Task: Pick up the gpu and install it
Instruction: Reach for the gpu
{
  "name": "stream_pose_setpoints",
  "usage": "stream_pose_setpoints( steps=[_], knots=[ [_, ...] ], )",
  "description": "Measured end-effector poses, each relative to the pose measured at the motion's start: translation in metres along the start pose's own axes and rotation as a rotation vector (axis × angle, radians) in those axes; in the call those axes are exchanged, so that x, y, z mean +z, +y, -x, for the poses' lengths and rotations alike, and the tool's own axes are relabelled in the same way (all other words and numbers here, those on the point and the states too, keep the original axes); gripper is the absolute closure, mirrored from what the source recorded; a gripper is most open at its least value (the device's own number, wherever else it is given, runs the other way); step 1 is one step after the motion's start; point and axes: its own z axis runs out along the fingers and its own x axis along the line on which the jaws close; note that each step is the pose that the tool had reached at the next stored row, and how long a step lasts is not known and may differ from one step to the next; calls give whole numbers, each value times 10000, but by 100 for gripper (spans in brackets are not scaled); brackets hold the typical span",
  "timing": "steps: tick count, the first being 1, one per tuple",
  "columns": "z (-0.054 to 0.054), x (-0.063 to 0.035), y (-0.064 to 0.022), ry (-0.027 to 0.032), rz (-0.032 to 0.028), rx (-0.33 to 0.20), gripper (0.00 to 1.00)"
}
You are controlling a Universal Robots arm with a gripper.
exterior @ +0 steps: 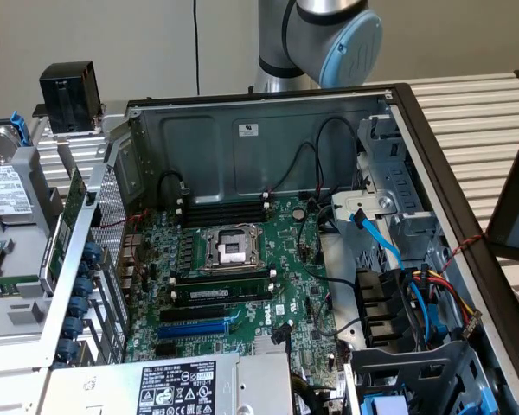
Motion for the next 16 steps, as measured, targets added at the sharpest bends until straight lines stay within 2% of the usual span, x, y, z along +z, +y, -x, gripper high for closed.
stream_pose_setpoints(
  steps=[4, 5, 6, 10, 14, 16],
  knots=[
    [-5, 39, -7, -39, 7, 0, 69],
    [-6, 46, -8, -54, 28, 0, 69],
    [-7, 51, -11, -60, 89, 5, 69],
    [-7, 74, -31, -49, 465, 41, 69],
    [-11, 114, -39, -34, 676, 63, 69],
    [-12, 120, -39, -29, 740, 70, 69]
  ],
)
